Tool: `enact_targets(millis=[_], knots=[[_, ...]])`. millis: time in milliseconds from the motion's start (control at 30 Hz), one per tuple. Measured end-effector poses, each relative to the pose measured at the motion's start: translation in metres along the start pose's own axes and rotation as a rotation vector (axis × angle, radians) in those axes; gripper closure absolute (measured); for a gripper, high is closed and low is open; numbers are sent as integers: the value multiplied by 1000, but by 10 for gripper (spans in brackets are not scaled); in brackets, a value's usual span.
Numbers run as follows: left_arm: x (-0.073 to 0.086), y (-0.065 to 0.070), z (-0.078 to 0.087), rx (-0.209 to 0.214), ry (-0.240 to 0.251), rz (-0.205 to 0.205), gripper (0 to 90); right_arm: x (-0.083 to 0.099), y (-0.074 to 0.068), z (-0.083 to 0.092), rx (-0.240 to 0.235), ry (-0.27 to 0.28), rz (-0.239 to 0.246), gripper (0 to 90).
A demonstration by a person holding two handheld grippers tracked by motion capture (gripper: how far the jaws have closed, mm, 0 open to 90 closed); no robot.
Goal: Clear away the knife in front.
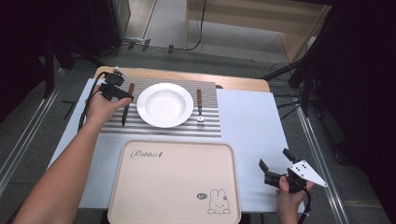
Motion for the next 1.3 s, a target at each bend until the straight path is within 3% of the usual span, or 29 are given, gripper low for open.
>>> enact_targets(millis=[133, 200, 267, 433, 500, 633, 800, 1033, 1300], knots=[[-1, -5, -9, 7, -11, 35, 533, 0, 0, 0, 0, -1, 0, 0], [-2, -6, -14, 32, -25, 36, 555, 0, 0, 0, 0, -2, 0, 0], [-4, -6, -18, 6, -28, 27, 574, 0, 0, 0, -1, -2, 1, 0], [-7, -4, -24, 4, -33, 29, 605, 0, 0, 0, -2, -3, 2, 0], [-7, -4, -26, -26, -42, 31, 622, 0, 0, 0, -2, -3, 2, 0], [-5, -3, -31, -43, -60, 29, 661, 0, 0, 0, -3, -3, 1, 0], [-4, -4, -31, -66, -65, 48, 721, 0, 0, 0, -2, -5, 0, 0], [-5, -4, -32, -63, -75, 35, 723, 0, 0, -1, 0, -6, 1, 0], [-5, -6, -32, -53, -73, 55, 754, 0, 0, -1, 1, -9, 0, 0]])
Point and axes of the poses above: each handheld gripper's, and its own axes: z roughly backward along the jaws, x roughly out of its underside, y roughly to its right, the point moved 3 cm from there along -z, roughly forward along the jaws, and after that the axes turned 1 degree about x, right-handed, at the moved point
